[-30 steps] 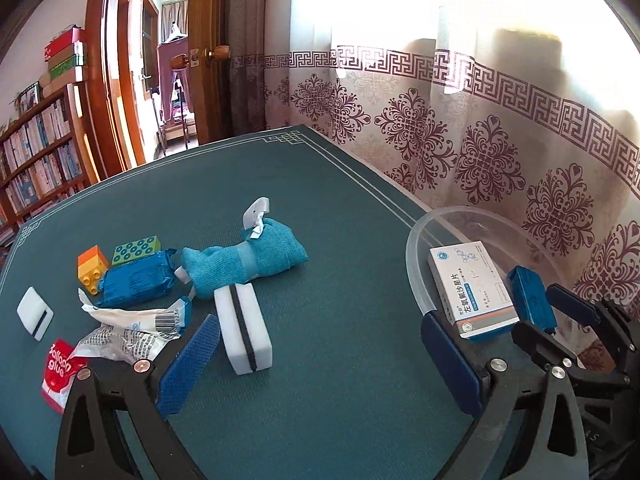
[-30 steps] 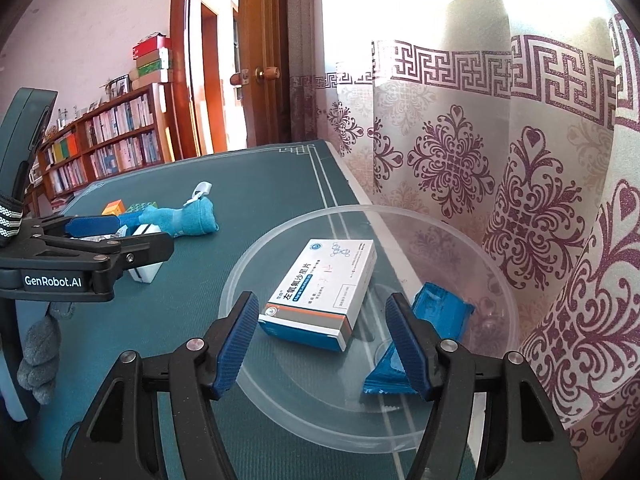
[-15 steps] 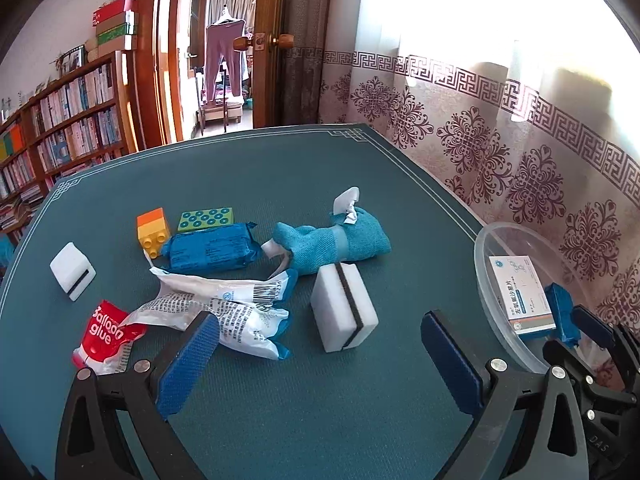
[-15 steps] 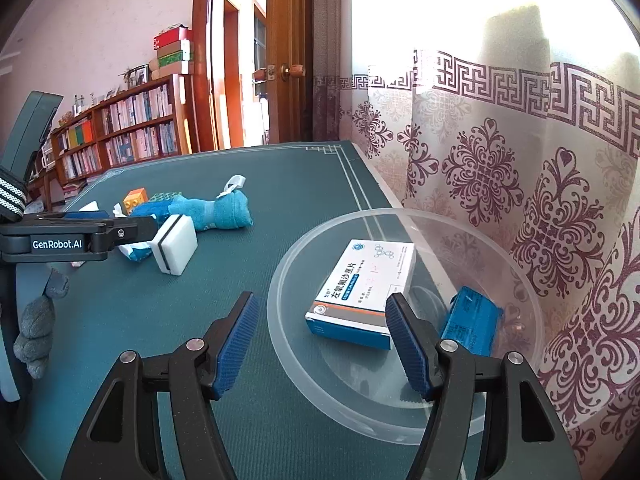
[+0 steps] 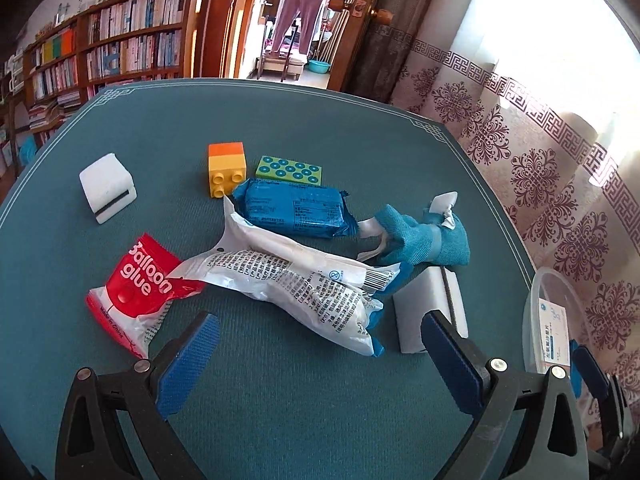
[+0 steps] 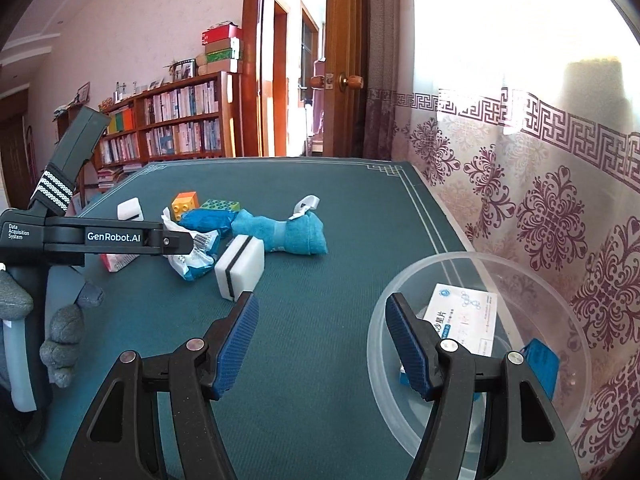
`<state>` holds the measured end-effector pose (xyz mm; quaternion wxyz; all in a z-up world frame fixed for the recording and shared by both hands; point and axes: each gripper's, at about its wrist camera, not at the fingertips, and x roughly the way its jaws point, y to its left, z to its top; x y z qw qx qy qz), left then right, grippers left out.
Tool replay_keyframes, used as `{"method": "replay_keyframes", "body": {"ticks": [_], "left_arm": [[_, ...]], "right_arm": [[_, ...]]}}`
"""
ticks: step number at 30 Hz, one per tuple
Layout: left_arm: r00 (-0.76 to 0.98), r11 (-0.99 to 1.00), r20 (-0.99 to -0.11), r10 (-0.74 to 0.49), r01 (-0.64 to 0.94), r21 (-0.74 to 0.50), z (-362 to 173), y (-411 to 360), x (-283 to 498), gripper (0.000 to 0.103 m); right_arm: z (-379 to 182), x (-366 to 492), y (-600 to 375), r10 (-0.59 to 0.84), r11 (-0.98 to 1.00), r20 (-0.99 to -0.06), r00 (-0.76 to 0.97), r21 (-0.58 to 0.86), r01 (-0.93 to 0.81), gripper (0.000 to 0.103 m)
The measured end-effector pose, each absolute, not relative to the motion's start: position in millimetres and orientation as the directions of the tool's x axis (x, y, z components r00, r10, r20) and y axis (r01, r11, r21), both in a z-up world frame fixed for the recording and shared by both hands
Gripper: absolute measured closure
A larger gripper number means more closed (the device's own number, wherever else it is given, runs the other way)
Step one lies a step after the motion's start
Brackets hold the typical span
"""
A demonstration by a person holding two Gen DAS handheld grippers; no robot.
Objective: Organize objects
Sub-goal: 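Move the left gripper to the white printed plastic bag, then grasp the white plastic bag with the left gripper and lift it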
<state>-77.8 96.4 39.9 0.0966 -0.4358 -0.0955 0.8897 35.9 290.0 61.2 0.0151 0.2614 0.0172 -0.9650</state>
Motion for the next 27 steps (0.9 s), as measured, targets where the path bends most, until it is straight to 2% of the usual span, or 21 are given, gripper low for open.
{"method": "replay_keyframes", "body": {"ticks": [13,18,27], "left_arm": [[-0.561,-0.92,-0.788,0.254,0.111,-0.376,26,84,-118,0.0],[-0.55,-0.925,-0.807,0.215,0.15,-0.349,20,93,-130,0.0],[-0.567,-0.966,-0.817,0.108,0.135,-0.221,16,102,-129,0.0]], "right_arm": [[48,28,291,-0.043,-0.999,-0.535,-0.844,0.014,0.042,0.036],[47,28,291,-0.046,-0.999,-0.536,-0.843,0.02,0.042,0.036],[43,27,291,-0.052,-0.999,-0.548,-0.835,0.027,0.045,0.036]]}}
